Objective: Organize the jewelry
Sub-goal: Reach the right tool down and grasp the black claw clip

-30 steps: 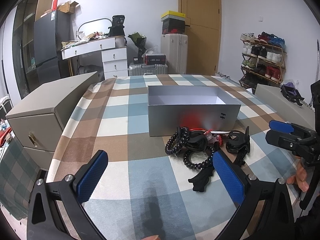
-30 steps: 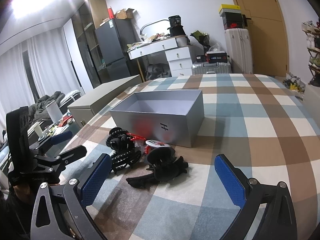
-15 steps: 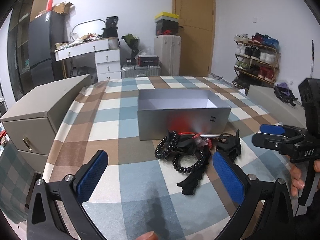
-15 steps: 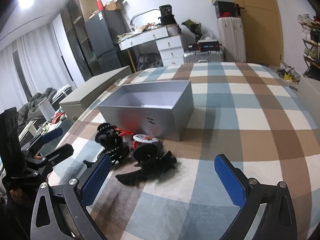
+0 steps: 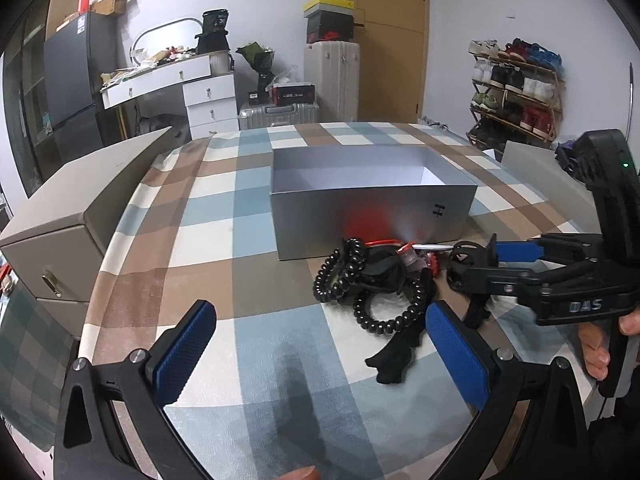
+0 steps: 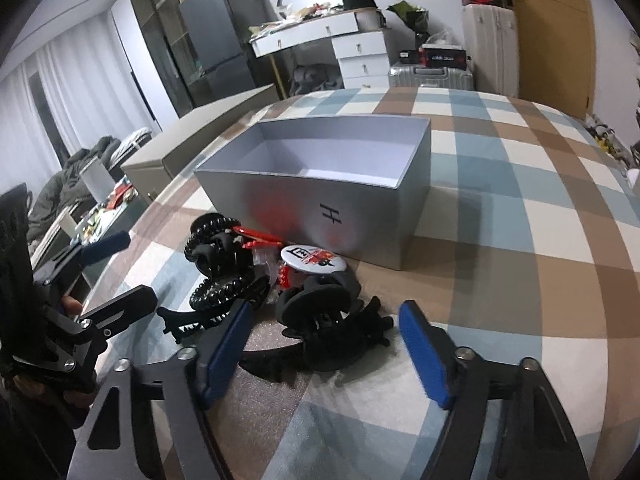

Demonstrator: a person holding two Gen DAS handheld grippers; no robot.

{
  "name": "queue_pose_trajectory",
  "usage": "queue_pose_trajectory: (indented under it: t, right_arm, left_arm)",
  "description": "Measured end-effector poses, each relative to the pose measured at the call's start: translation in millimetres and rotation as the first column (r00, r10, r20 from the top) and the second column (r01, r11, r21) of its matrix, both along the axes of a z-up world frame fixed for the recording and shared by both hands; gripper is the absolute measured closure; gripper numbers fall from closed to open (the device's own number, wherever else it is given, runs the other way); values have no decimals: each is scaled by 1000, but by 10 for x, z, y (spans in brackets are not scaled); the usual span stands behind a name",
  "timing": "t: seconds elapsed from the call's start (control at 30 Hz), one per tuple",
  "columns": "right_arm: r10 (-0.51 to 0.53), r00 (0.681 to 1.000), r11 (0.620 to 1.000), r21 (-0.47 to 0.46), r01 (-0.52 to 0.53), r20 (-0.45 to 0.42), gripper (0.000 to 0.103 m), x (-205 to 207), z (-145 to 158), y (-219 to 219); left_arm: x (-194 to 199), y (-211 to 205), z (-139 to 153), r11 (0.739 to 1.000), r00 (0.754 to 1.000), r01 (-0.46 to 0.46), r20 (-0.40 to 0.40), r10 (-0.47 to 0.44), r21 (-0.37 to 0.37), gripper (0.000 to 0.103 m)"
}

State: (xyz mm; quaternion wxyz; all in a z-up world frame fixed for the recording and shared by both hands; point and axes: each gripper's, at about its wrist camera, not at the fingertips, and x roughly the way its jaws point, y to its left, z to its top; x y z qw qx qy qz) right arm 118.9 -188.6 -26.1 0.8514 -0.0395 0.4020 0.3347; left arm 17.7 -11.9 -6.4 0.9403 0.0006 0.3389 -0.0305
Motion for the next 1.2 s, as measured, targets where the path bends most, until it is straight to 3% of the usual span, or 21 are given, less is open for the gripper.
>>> queue_pose_trajectory:
  t: [0.13, 0.27, 0.37, 0.4, 0.43, 0.8, 0.9, 1.03, 1.2]
  right_arm:
    - [6, 1000, 1000, -6, -6, 8, 44, -7, 7, -5]
    - [5, 1000, 1000, 1, -5, 25, 56, -35, 48, -18]
    - [-4, 999, 1000, 28, 2, 54, 57, -86, 105, -65]
    - [-9, 998, 999, 45, 7, 59, 61, -104, 122, -105]
    - [-10, 998, 998, 61, 7, 54, 75, -114, 137, -131]
    - [-33, 997, 985, 169, 20, 75, 74, -201, 242, -321]
    - [-26, 996, 977, 212, 8, 86, 74, -220, 273, -362]
    - [-9, 996, 973, 232, -12, 87, 74, -239, 290, -356]
    - [7, 996, 970, 240, -27, 87, 74, -254, 291, -338]
  left_arm:
    - [25, -24, -7, 1000, 1000, 21, -12, -21, -5, 1]
    - [59, -41, -7, 999, 999, 35, -28, -36, -22, 1]
    - [80, -69, -25, 997, 997, 60, -51, -62, -40, 1]
    - [77, -78, -26, 997, 997, 63, -52, -65, -40, 1]
    - [75, -87, -31, 997, 996, 69, -55, -71, -39, 1]
    - [111, -181, -87, 992, 987, 120, -103, -122, -26, 2]
    - [96, -196, -110, 990, 983, 142, -119, -144, -22, 16]
    - [84, -206, -157, 985, 974, 171, -146, -172, -15, 53]
    - [53, -248, -194, 978, 962, 207, -182, -205, -11, 78]
